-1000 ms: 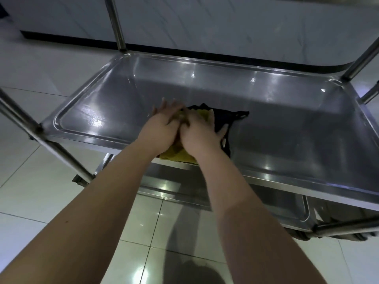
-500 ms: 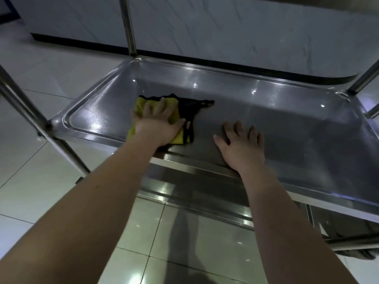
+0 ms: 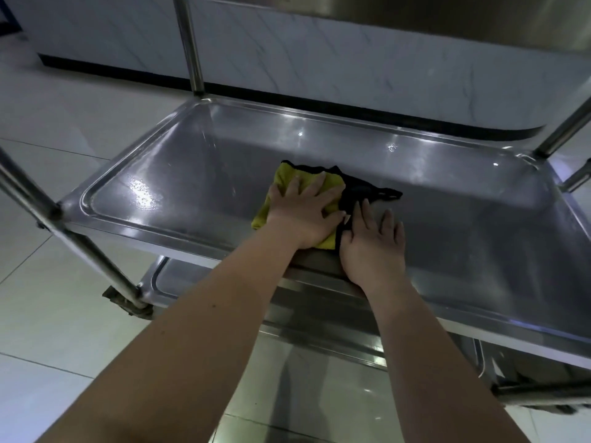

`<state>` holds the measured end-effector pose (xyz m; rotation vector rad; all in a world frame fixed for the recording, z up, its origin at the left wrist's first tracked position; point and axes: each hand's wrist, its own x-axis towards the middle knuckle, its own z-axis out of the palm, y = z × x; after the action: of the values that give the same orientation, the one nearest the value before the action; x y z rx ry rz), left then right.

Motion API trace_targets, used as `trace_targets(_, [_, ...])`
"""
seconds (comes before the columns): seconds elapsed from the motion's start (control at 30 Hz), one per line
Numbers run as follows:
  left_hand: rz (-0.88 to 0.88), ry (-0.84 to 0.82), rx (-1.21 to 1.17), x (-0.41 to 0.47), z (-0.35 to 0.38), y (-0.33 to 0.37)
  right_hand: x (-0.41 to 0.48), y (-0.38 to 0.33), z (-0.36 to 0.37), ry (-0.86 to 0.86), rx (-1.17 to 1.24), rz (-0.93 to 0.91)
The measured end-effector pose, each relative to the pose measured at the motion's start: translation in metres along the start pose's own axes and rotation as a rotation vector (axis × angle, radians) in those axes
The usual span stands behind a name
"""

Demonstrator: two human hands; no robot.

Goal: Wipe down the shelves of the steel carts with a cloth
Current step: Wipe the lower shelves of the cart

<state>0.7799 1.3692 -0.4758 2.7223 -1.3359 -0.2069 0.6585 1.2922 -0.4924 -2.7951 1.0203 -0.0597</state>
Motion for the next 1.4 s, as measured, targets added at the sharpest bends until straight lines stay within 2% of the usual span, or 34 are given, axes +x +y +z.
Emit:
trace_targets(0.1, [-0.026,0.019,-0.009,-0.002,-0.004,-0.032,0.002,-0.001,-0.003,-0.053,0.001,0.033])
trace_targets(0.23, [-0.142,0.041,-0.015,-0.012,-0.007,-0.068,0.027,-0.029,-0.009,-0.162,0.004,0.088])
trace_targets(0.37, [-0.121,0.084,-0.016,-0.02,-0.004,-0.078,0.047,-0.056,-0.001,-0.111,0.035,-0.05])
trace_targets(0.43, [-0.148,0.089,-0.018,-0.024,-0.008,-0.1,0.05,-0.057,0.004,-0.093,0.01,-0.047])
trace_targets(0.5, [-0.228,0.079,-0.015,-0.03,-0.016,-0.135,0.051,-0.056,0.006,-0.085,-0.004,-0.028])
trace_targets(0.63, [-0.495,0.089,-0.033,-0.05,-0.027,-0.208,0.052,-0.061,0.004,-0.079,-0.012,-0.023])
trace_targets(0.77, [-0.624,0.039,0.012,-0.055,-0.03,-0.213,0.05,-0.064,0.007,-0.083,-0.037,-0.024])
trace_targets(0.87, [-0.557,0.022,0.028,-0.043,-0.028,-0.17,0.049,-0.066,0.008,-0.088,-0.049,-0.032])
trace_targets(1.03, [-0.203,0.044,0.017,-0.016,-0.005,-0.064,0.048,-0.065,0.006,-0.109,-0.091,-0.058])
trace_targets(1.17, [-0.145,0.068,0.0,-0.013,-0.005,-0.079,0.047,-0.06,0.005,-0.114,-0.069,-0.089])
trace_targets(1.27, [-0.223,0.081,-0.017,-0.023,-0.013,-0.131,0.046,-0.06,0.005,-0.101,-0.057,-0.096])
trace_targets(1.4, [-0.495,0.091,-0.028,-0.058,-0.029,-0.216,0.047,-0.061,0.004,-0.092,-0.051,-0.079])
